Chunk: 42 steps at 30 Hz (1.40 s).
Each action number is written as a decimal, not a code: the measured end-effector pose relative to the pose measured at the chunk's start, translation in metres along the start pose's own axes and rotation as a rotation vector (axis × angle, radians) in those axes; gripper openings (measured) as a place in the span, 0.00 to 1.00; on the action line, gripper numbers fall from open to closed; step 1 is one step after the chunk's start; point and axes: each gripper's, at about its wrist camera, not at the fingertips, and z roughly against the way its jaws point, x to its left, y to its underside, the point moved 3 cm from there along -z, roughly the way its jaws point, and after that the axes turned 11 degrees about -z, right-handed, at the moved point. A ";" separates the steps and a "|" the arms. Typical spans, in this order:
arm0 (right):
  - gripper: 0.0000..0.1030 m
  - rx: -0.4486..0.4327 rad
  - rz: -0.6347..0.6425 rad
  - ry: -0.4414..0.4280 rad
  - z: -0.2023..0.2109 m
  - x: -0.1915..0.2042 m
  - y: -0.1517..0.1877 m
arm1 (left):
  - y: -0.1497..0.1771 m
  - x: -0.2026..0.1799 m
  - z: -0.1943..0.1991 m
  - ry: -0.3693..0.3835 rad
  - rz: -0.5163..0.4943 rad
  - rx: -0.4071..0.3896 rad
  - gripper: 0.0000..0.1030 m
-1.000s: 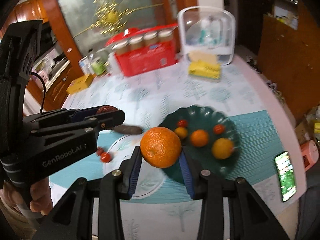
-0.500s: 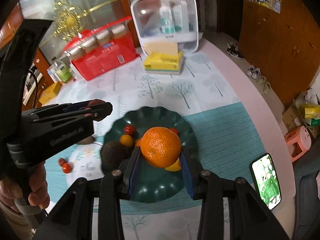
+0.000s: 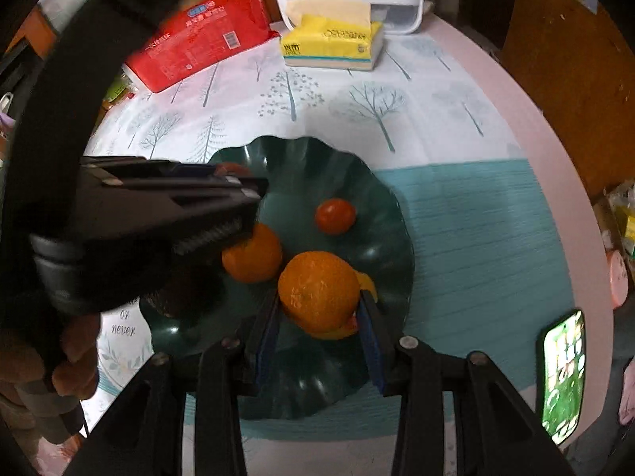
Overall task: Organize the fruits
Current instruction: 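Open the right tool releasing the mandarin while the left tool releases the lychee, then withdraw both tools from the plate toward the banana and lychee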
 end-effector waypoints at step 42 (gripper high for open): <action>0.59 -0.120 0.034 -0.019 0.068 0.038 0.026 | 0.050 0.023 0.109 0.020 0.065 -0.150 0.83</action>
